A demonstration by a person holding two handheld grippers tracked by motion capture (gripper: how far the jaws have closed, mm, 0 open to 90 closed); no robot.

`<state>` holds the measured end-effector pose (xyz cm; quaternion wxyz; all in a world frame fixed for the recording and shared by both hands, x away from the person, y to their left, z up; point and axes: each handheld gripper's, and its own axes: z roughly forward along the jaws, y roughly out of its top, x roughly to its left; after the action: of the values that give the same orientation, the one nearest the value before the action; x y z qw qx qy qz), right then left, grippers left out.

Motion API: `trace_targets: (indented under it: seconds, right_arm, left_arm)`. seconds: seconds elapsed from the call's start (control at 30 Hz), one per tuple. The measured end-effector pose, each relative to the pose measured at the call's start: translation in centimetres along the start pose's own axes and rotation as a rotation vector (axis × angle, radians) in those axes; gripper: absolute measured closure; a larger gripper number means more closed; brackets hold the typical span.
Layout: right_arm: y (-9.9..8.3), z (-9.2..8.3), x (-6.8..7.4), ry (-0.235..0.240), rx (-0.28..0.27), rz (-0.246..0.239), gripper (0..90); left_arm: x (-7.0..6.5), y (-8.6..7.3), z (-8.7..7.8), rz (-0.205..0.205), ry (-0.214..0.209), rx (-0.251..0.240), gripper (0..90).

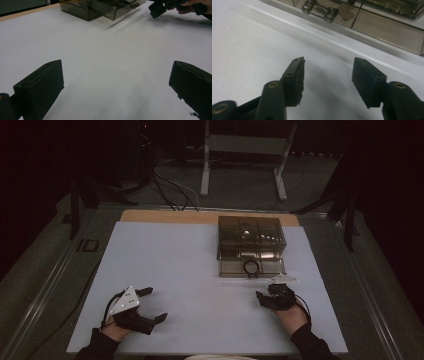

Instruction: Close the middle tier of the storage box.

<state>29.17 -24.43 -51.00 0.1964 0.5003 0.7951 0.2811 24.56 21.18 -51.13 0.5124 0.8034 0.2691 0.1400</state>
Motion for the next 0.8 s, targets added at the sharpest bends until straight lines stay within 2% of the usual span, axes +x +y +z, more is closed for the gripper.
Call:
trace_targets:
  seconds: [0.07,0.1,0.13,0.27,0.47,0.53,0.63,0.8]
  right_arm:
    - [0.01,-0.04,0.05,-0.030,-0.006,0.000,55.1]
    - [0.01,-0.04,0.05,-0.030,-0.006,0.000,55.1]
    - [0.04,-0.16,0.04,-0.044,-0.013,0.002,60.1]
    - [0.00,-0.30,0.14,-0.057,-0.017,-0.010,67.6]
    - [0.01,-0.47,0.34,-0.061,-0.021,-0.028,76.4]
    - [-0.01,-0.47,0.43,-0.060,-0.016,-0.047,79.7]
    - [-0.04,-0.44,0.51,-0.059,-0.011,-0.059,81.7]
    - [0.01,-0.63,0.67,-0.065,-0.022,-0.062,90.0]
  left_arm:
    - [0.00,0.00,-0.02,-0.001,0.001,-0.002,0.9]
    - [0.00,0.00,-0.02,-0.001,0.001,-0.002,0.9]
    - [0.01,0.00,-0.07,0.000,0.001,-0.001,0.9]
    - [-0.01,0.01,-0.07,0.001,0.002,-0.001,0.9]
    - [0.00,0.00,-0.04,-0.001,0.001,-0.001,0.9]
    - [-0.01,0.00,-0.02,-0.001,0.000,-0.001,0.9]
    - [0.00,-0.01,0.00,-0.004,-0.001,0.000,0.9]
    - [0.02,-0.02,0.02,-0.005,0.000,0.000,0.9]
